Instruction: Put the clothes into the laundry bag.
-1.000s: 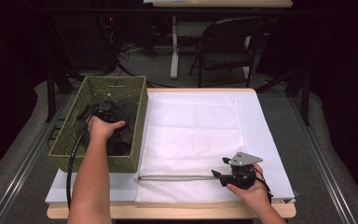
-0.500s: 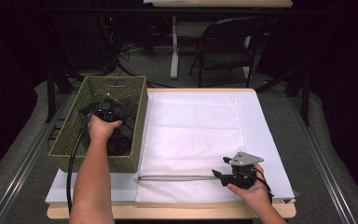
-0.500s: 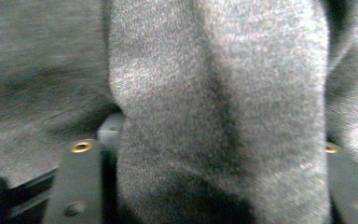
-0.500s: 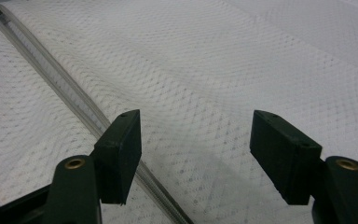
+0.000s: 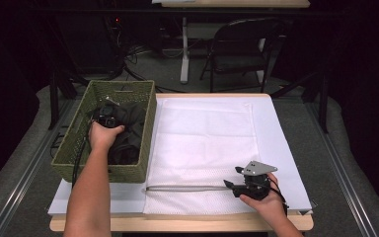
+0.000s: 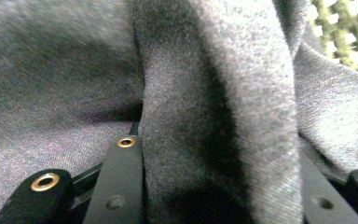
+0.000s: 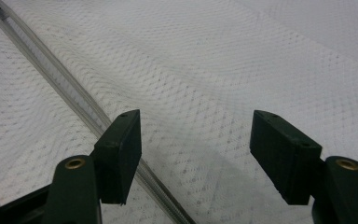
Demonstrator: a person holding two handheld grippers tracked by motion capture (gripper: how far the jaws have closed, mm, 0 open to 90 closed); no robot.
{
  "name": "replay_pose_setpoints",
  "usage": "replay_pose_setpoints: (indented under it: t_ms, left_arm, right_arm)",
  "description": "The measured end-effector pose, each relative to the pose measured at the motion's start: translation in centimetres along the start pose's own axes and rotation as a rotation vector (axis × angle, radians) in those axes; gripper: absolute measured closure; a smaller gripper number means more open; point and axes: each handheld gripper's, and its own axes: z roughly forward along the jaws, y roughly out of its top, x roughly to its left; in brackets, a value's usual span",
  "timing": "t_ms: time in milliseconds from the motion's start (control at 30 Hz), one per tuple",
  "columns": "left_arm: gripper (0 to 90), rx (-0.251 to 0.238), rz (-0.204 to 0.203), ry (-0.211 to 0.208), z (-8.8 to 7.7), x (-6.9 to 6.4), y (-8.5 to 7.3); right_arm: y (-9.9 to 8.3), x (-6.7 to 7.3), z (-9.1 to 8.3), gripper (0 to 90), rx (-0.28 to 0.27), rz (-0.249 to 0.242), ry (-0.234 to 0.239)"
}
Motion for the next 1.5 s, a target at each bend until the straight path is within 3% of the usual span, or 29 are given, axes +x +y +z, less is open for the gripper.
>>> replay_pose_setpoints:
  t_ms: [433,767,833,933,1133,1500]
  left_arm:
    - [66.0,-0.167,0.028,-0.013,-4.2,0.1,-1.5]
    - [65.9,-0.226,0.056,0.003,-7.5,0.2,-1.9]
    - [65.9,-0.237,0.060,0.006,-8.2,0.3,-2.0]
    - [65.9,-0.261,0.056,0.014,-9.2,0.4,-2.1]
    - [65.9,-0.287,0.069,0.028,-11.1,0.3,-1.9]
    - [65.9,-0.300,0.087,0.013,-13.0,-0.6,-1.6]
  right_arm:
    - [0.5,0.3,-0.2,35.2,-0.040,-0.036,0.003]
    - [0.7,0.8,0.3,42.7,-0.016,-0.059,0.046]
    - [0.8,0.7,0.3,44.2,-0.030,-0.078,0.056]
    - [1.3,0.8,0.2,43.1,-0.040,-0.122,0.033]
    - [2.5,0.6,0.1,47.9,-0.027,-0.081,0.046]
    - [4.8,0.3,1.8,60.0,0.021,-0.091,0.130]
